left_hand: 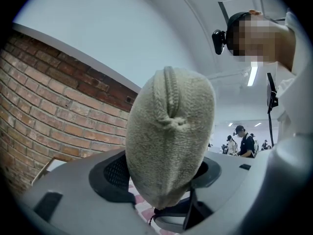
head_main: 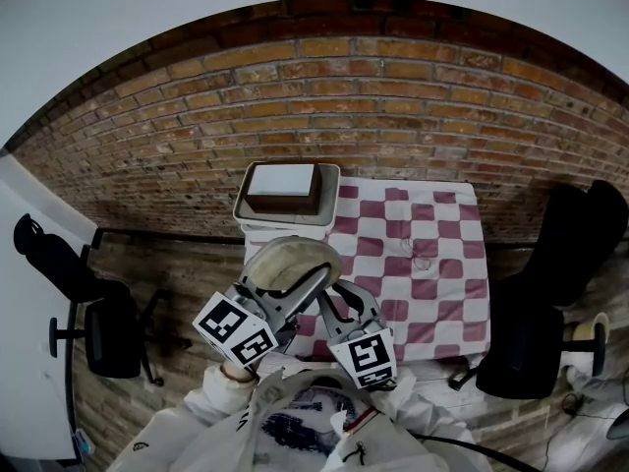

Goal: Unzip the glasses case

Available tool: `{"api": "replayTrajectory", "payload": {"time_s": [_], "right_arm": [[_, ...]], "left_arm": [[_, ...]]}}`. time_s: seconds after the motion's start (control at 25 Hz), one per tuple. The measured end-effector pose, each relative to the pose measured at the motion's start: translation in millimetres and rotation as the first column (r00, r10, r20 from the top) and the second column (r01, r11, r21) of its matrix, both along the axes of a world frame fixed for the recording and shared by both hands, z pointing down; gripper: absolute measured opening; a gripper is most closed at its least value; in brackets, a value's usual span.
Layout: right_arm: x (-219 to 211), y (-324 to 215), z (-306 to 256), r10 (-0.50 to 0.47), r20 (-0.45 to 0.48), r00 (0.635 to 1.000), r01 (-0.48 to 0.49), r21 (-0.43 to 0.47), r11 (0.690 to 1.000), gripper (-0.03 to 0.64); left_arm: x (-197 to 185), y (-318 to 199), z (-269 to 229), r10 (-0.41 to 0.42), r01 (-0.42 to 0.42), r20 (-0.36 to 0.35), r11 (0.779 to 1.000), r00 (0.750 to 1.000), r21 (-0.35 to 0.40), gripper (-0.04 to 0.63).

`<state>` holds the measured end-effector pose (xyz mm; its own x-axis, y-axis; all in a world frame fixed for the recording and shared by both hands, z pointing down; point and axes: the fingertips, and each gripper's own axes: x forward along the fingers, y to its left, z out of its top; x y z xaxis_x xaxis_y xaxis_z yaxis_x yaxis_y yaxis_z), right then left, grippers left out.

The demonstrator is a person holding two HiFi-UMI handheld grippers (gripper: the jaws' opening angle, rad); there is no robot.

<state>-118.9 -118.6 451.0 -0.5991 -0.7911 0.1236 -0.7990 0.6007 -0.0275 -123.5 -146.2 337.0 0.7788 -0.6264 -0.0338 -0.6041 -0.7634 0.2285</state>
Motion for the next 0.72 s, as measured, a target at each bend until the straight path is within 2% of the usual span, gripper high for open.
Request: {"api": "replayTrajectory", "payload": {"time_s": [0.72], "right_arm": [[31.7,4.5,-0.6,-0.020,-0.022,1.000,0.020,-0.002,1.000,0.025]], "left_arm": [[29.4,4.1,-1.2,-0.023,0.022,-0.013,1.000,1.000,-0.012,0.291]]}}
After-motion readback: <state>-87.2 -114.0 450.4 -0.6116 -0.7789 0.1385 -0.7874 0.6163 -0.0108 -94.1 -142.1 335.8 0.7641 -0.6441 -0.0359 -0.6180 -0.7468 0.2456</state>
